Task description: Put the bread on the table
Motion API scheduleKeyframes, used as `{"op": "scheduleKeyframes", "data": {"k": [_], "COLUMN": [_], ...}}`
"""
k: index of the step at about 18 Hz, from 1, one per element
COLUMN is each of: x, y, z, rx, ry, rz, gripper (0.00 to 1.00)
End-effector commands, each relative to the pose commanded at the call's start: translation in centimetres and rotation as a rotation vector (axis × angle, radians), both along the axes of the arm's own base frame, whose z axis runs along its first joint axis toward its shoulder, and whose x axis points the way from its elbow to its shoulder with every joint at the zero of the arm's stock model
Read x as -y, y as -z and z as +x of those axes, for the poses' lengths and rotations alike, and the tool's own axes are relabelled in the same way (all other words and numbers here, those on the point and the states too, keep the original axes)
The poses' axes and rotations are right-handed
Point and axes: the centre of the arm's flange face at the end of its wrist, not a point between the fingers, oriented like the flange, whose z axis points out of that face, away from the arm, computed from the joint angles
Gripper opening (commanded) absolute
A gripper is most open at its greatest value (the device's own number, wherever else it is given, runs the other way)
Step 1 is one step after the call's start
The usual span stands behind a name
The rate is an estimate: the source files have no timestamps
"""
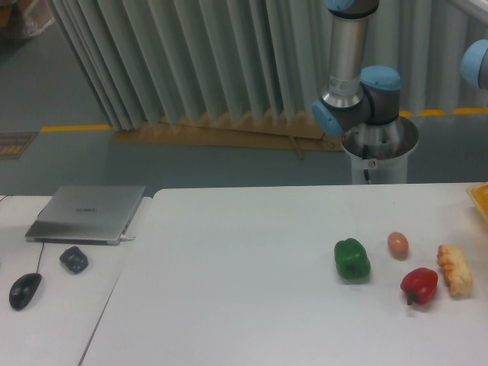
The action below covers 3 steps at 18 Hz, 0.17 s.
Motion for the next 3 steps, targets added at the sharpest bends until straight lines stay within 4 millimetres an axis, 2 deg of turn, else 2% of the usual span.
{"op": "scheduleKeyframes", "data": {"k": [3], "x": [-0.01], "y": [0.02], "z": [0.02], "rx": [0.002], "ry": [0.002], "rz": [0.001], "gripper": [1.0]}}
